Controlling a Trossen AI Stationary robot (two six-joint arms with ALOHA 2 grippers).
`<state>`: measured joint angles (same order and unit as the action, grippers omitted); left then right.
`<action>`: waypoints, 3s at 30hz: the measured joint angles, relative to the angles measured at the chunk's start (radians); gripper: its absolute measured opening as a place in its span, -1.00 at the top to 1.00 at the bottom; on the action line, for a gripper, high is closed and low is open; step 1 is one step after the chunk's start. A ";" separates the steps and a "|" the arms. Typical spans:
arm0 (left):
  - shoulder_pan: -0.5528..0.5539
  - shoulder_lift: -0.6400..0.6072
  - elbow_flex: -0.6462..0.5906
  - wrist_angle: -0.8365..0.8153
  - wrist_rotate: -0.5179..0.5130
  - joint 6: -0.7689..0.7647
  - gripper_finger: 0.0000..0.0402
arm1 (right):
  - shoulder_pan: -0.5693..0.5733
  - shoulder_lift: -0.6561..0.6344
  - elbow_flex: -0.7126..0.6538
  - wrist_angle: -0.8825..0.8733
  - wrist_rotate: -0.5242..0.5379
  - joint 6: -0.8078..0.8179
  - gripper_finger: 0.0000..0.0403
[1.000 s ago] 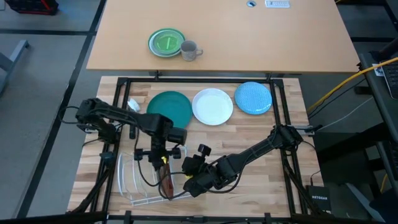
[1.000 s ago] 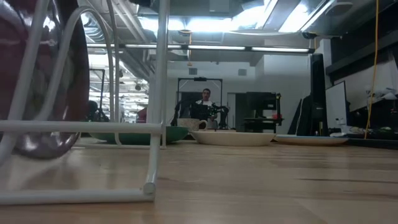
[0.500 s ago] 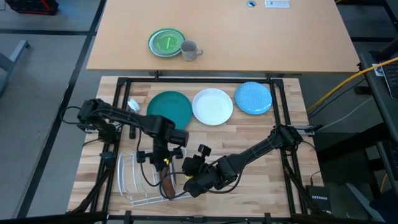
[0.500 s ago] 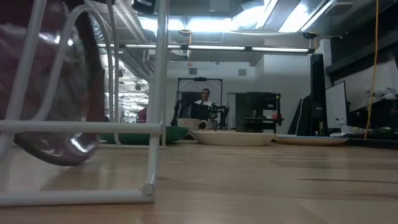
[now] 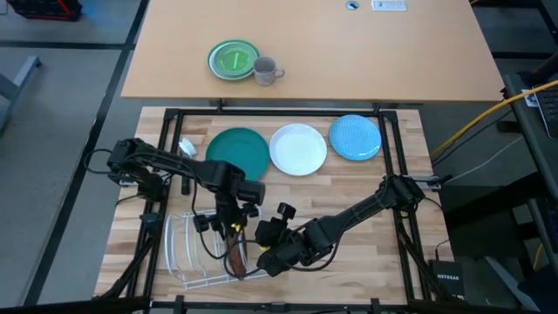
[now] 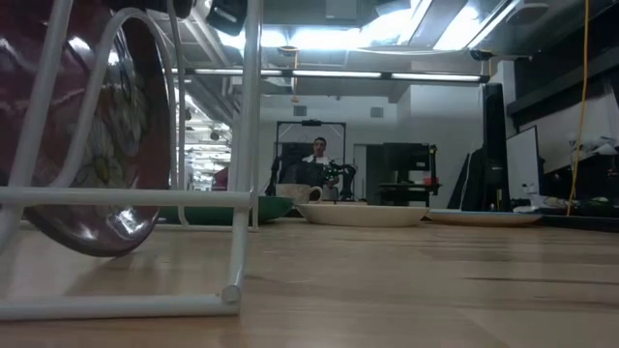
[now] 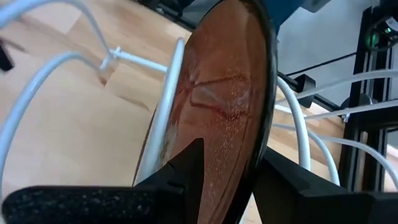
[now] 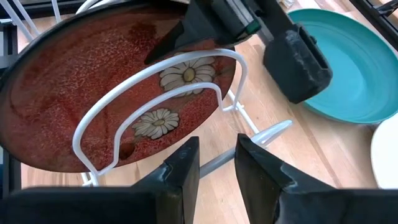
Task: Sort dishes
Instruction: Put the red plate into the dish rack, then put the light blue plate into the dish rack
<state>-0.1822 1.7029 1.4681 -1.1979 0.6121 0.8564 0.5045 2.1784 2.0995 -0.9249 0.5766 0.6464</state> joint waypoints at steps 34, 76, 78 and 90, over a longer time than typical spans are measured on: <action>0.000 -0.117 0.000 -0.108 -0.080 -0.086 0.41 | -0.001 0.001 0.000 0.008 -0.001 -0.001 0.49; 0.000 -0.519 0.000 -0.100 -0.210 -0.287 0.41 | -0.001 0.003 0.183 -0.188 0.087 -0.138 0.49; 0.000 -0.527 0.000 -0.100 -0.210 -0.302 0.41 | -0.001 0.003 0.224 -0.303 0.097 -0.125 0.49; 0.000 -0.532 0.000 -0.099 -0.217 -0.307 0.41 | -0.098 -0.080 0.216 -0.648 0.120 -0.174 0.49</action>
<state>-0.1822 1.1706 1.4681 -1.2974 0.3948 0.5490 0.4068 2.0983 2.3157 -1.5730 0.6964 0.4724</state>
